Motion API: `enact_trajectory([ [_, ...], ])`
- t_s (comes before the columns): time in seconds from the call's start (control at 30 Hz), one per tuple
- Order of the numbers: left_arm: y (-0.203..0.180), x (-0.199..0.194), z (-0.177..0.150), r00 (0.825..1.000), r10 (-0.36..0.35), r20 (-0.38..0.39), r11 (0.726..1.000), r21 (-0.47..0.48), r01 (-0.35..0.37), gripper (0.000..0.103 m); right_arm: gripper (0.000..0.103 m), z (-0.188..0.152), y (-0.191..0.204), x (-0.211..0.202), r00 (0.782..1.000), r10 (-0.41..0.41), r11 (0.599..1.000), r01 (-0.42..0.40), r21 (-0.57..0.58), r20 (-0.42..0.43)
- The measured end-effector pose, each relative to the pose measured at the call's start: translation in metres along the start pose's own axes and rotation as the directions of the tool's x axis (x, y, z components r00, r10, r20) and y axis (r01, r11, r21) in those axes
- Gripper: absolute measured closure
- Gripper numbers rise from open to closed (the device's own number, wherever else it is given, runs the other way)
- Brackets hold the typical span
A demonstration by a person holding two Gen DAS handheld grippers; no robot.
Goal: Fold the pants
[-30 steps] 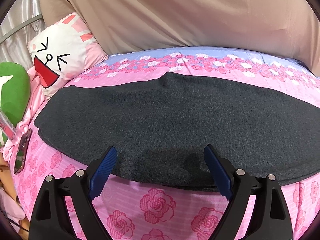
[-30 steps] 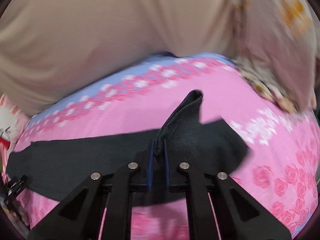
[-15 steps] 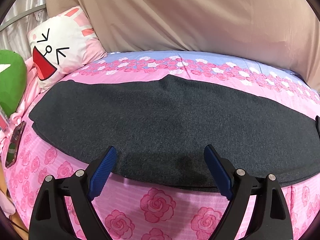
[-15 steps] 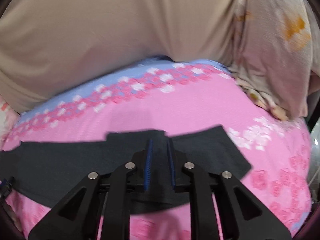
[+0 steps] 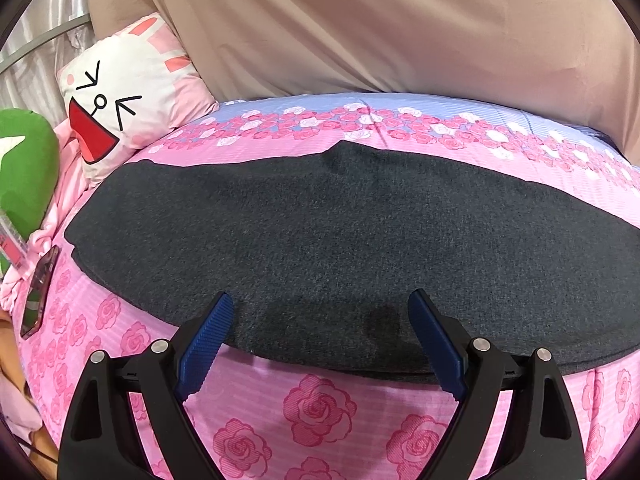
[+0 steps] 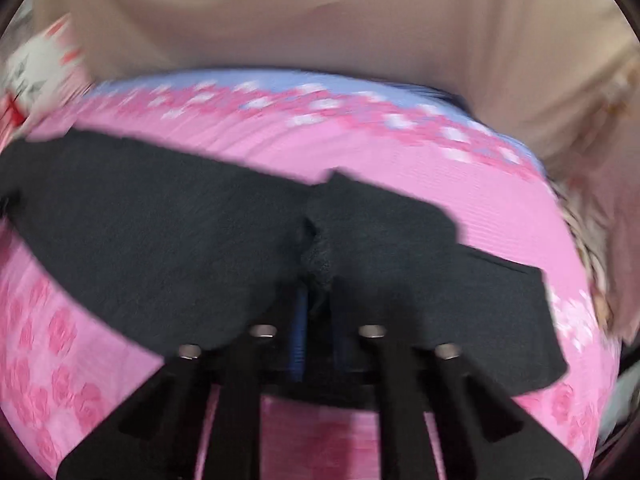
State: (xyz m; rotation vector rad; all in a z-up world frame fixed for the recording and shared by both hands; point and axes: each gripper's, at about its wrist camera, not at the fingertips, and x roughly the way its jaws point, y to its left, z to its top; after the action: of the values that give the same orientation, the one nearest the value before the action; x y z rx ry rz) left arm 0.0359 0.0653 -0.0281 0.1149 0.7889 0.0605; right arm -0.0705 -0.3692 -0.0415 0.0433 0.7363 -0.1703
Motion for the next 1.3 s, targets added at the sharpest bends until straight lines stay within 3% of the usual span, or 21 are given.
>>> enact_trajectory([
  [0.07,0.0,0.0,0.0,1.0,0.0,0.0,1.0,0.001,0.0,0.016,0.096,-0.001,-0.051,-0.015,0.999,-0.031,0.986,0.026,0.167,0.027],
  [0.17,-0.002,0.001,0.001,1.0,-0.003,-0.003,1.0,0.01,0.003,0.016,0.091,-0.025,-0.135,-0.031,0.991,-0.134,0.911,0.118,0.396,0.012],
  [0.23,-0.005,0.002,0.001,1.0,-0.002,-0.006,1.0,0.021,0.002,0.016,0.079,-0.041,-0.159,-0.021,0.995,-0.083,0.885,0.097,0.455,-0.05],
  [0.3,-0.007,0.003,0.001,1.0,0.005,-0.01,1.0,0.029,-0.004,0.016,0.076,-0.055,-0.169,-0.017,0.994,-0.079,0.871,0.107,0.48,-0.078],
  [0.37,-0.009,0.003,0.001,1.0,0.017,-0.013,0.999,0.036,-0.017,0.016,0.04,-0.058,-0.173,-0.02,0.997,-0.052,0.857,0.077,0.51,-0.062],
  [0.43,-0.009,0.004,0.001,1.0,0.022,-0.013,0.999,0.037,-0.022,0.016,0.025,-0.056,-0.174,-0.02,0.998,-0.032,0.854,0.051,0.518,-0.045],
  [0.5,-0.009,0.004,0.001,1.0,0.025,-0.013,0.999,0.037,-0.025,0.016,0.022,-0.051,-0.17,-0.01,0.998,0.005,0.858,0.027,0.513,-0.06],
  [0.53,-0.009,0.004,0.001,1.0,0.024,-0.013,0.999,0.037,-0.023,0.016,0.024,-0.049,-0.167,-0.008,0.998,-0.004,0.867,0.035,0.498,-0.062],
  [0.6,-0.009,0.003,0.001,1.0,0.024,-0.013,0.999,0.037,-0.024,0.016,0.039,-0.045,-0.162,-0.006,0.998,-0.004,0.873,0.032,0.487,-0.06],
  [0.63,-0.009,0.003,0.001,1.0,0.023,-0.012,0.999,0.036,-0.023,0.016,0.057,-0.044,-0.161,-0.003,0.998,-0.009,0.872,0.038,0.489,-0.062],
  [0.67,-0.009,0.003,0.001,1.0,0.023,-0.012,0.999,0.036,-0.023,0.016,0.081,-0.042,-0.158,-0.003,0.998,-0.01,0.867,0.04,0.496,-0.062],
  [0.7,-0.009,0.003,0.001,1.0,0.021,-0.01,0.999,0.034,-0.021,0.016,0.091,-0.041,-0.156,-0.001,0.999,0.008,0.859,0.02,0.511,-0.053],
  [0.83,-0.008,0.002,0.001,1.0,0.011,-0.007,1.0,0.029,-0.011,0.016,0.091,-0.023,-0.128,-0.017,0.999,0.03,0.865,-0.041,0.501,0.029],
  [0.97,-0.008,0.002,0.001,1.0,0.013,-0.008,0.999,0.033,-0.013,0.016,0.092,0.017,-0.069,-0.039,0.987,0.11,0.9,-0.148,0.411,0.114],
  [1.1,-0.008,0.001,0.001,1.0,0.005,-0.002,1.0,0.028,-0.005,0.016,0.092,0.068,0.022,-0.043,0.964,0.229,0.931,-0.258,0.257,0.137],
  [1.3,-0.004,-0.002,0.001,1.0,-0.018,0.009,1.0,0.01,0.018,0.016,0.096,0.111,0.174,-0.018,0.917,0.397,0.915,-0.399,0.054,0.052],
])
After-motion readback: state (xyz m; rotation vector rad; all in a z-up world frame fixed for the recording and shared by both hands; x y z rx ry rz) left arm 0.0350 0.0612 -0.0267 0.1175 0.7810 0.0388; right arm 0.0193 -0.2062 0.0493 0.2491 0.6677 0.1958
